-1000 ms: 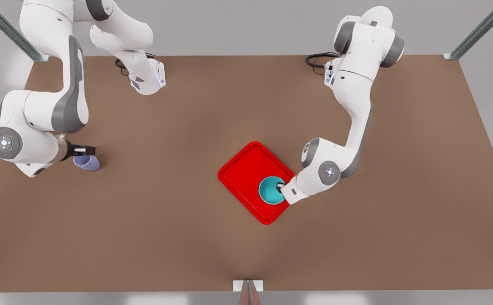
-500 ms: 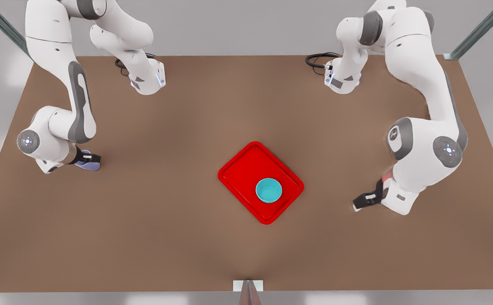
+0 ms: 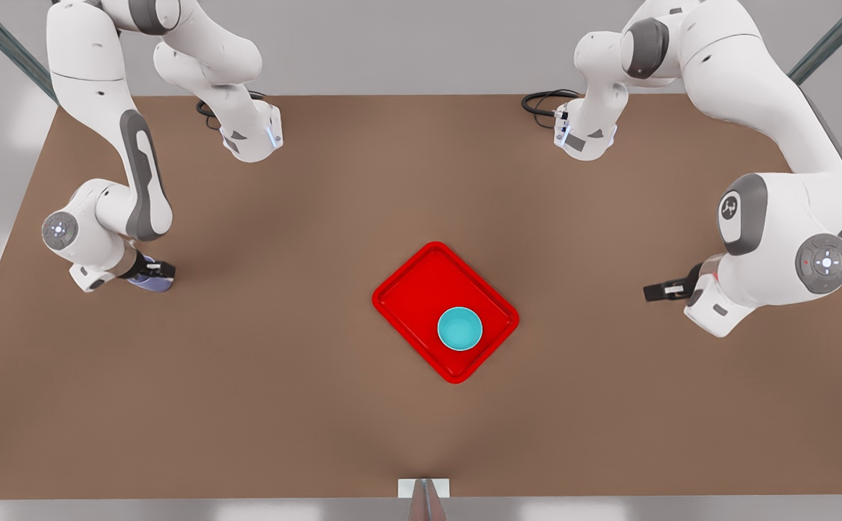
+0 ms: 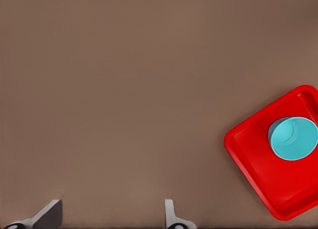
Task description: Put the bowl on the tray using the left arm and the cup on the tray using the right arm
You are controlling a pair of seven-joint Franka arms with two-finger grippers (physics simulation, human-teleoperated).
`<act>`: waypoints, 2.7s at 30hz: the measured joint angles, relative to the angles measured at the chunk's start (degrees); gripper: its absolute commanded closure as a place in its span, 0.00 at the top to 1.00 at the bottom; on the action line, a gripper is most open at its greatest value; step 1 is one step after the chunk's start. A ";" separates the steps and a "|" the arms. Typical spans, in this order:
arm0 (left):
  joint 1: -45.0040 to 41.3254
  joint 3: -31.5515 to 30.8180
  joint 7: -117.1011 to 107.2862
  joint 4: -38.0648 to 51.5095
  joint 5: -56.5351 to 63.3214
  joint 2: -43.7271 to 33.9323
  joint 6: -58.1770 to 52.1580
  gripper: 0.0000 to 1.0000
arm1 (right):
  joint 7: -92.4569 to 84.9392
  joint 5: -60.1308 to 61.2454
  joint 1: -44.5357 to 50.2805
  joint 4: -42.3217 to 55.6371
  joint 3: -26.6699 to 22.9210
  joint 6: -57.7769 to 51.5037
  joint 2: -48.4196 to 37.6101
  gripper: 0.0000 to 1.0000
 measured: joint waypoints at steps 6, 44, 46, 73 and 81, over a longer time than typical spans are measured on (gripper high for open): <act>-0.16 -0.12 2.07 0.01 0.05 0.02 -2.05 1.00 | -1.44 -0.01 -0.48 0.08 -0.08 0.23 1.82 1.00; -0.88 -0.43 6.30 0.01 -0.15 -0.01 -4.33 1.00 | 12.82 2.85 54.87 46.74 1.01 -17.99 22.38 0.21; -0.88 -0.43 6.37 0.01 -0.15 -0.01 -4.34 1.00 | 15.99 3.08 56.25 47.26 1.21 -15.77 24.73 0.21; -0.88 -0.68 6.67 0.04 -0.22 -0.01 -4.40 1.00 | 37.40 1.59 43.38 47.84 1.94 -26.78 10.50 1.00; -0.97 -1.05 6.73 0.10 0.22 -0.01 -4.67 1.00 | 23.58 -7.69 15.59 45.91 5.89 -52.11 -9.02 1.00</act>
